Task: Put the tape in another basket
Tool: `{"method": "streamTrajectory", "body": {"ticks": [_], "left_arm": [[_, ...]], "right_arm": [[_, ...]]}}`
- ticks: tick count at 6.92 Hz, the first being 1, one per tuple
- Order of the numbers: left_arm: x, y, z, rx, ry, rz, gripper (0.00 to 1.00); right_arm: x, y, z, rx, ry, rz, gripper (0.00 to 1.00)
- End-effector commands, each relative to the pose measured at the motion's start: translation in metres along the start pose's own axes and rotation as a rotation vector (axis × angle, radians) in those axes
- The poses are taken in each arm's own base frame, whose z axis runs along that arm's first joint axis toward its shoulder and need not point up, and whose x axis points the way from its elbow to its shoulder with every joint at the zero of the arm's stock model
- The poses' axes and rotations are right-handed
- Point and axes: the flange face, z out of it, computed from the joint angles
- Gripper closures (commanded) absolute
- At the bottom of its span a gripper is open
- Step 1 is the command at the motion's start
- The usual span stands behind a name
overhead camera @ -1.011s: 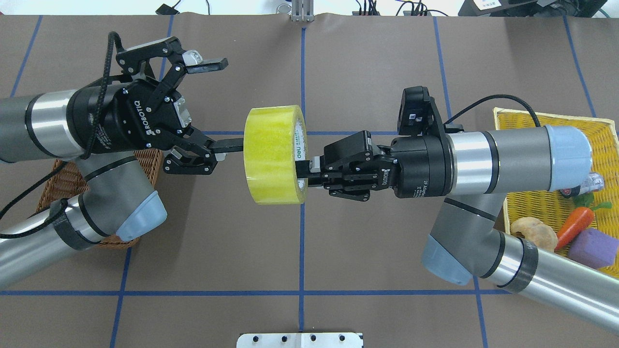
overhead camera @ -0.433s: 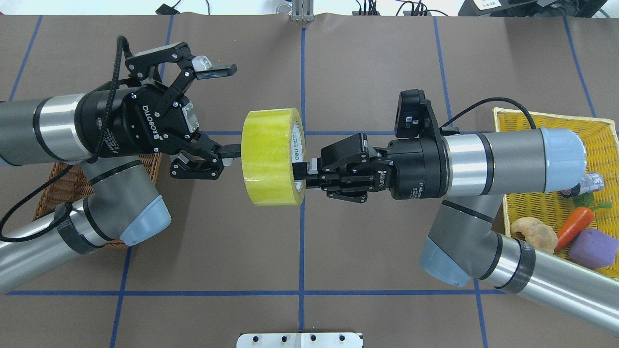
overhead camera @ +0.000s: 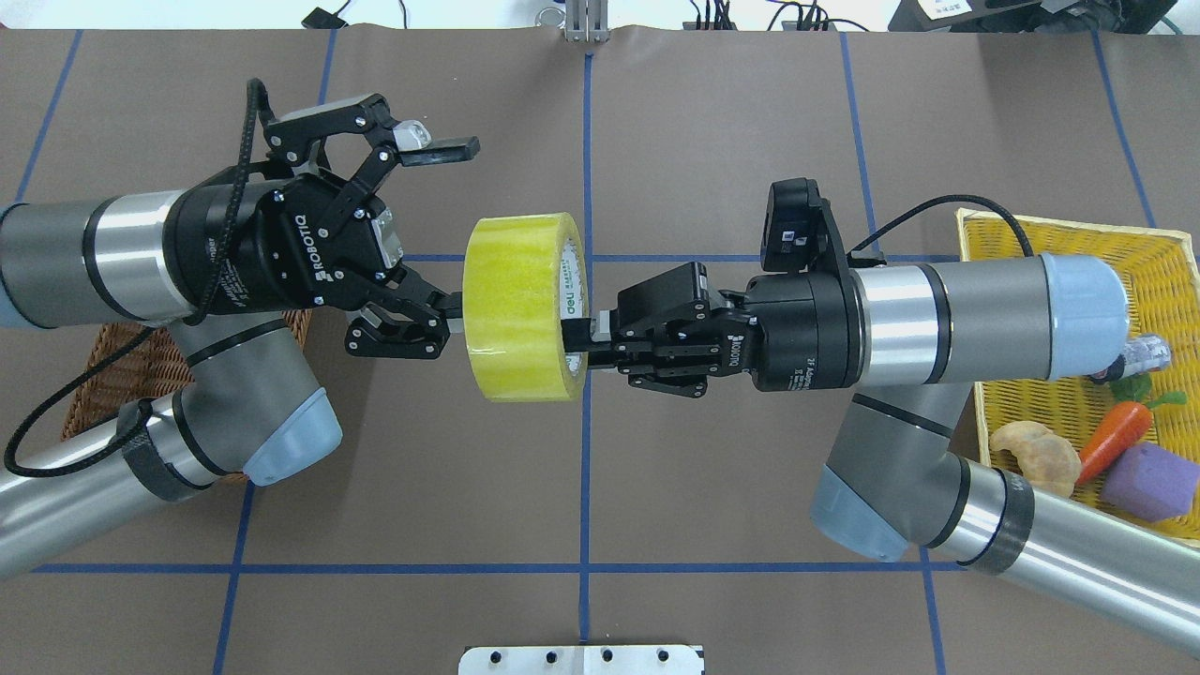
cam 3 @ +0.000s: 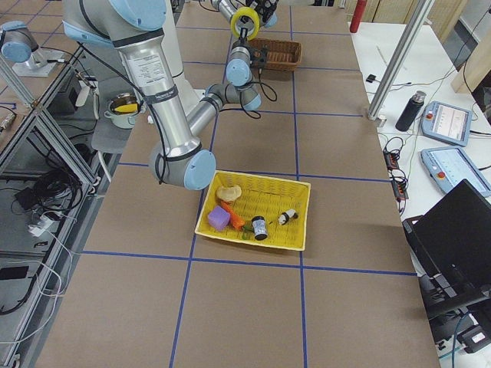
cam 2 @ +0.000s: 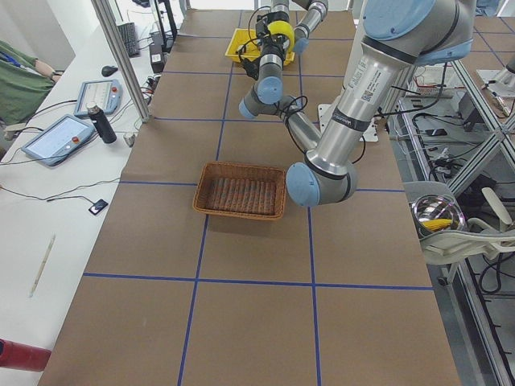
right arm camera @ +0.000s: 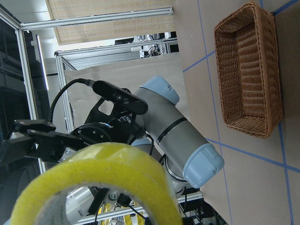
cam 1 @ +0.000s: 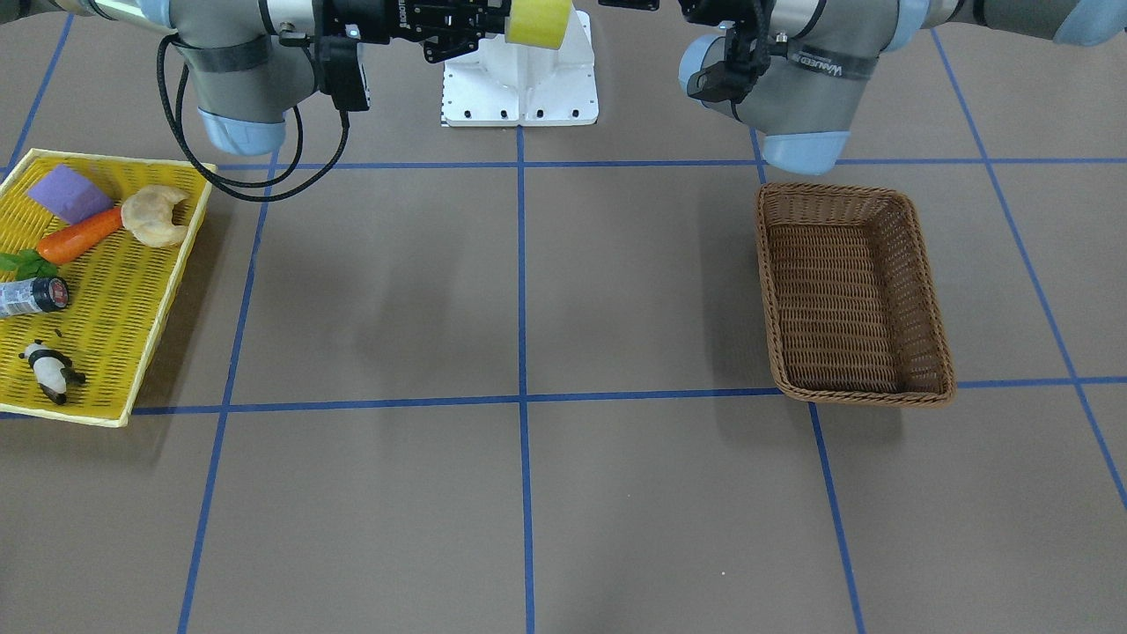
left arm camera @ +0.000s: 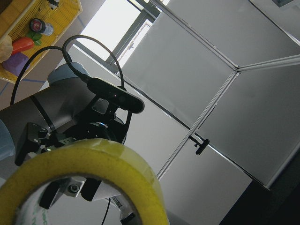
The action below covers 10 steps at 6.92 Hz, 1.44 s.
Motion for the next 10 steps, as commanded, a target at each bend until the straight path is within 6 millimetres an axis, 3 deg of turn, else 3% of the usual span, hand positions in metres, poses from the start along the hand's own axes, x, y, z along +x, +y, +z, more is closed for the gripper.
{"method": "streamTrajectory", "body": {"ticks": [1, 3, 8, 10], "left_arm": [[0.0014, 0.0008, 0.0081, 0.005, -0.004, -0.006, 0.03], [0.0011, 0.0016, 0.0085, 0.003, -0.004, -0.006, 0.08], [0.0009, 0.0011, 0.0068, 0.004, -0.005, -0.006, 0.34], [0.0006, 0.0036, 0.0056, 0.001, -0.005, -0.006, 0.42]], "right_arm": [[0.0016, 0.0020, 0.0022, 0.002, -0.005, 0.003, 1.00], [0.0016, 0.0020, 0.0022, 0.002, -0.005, 0.003, 1.00], [0.0019, 0.0028, 0.0006, -0.001, -0.008, 0.001, 1.00], [0.0035, 0.0028, -0.0011, -0.001, -0.007, 0.005, 0.80]]}}
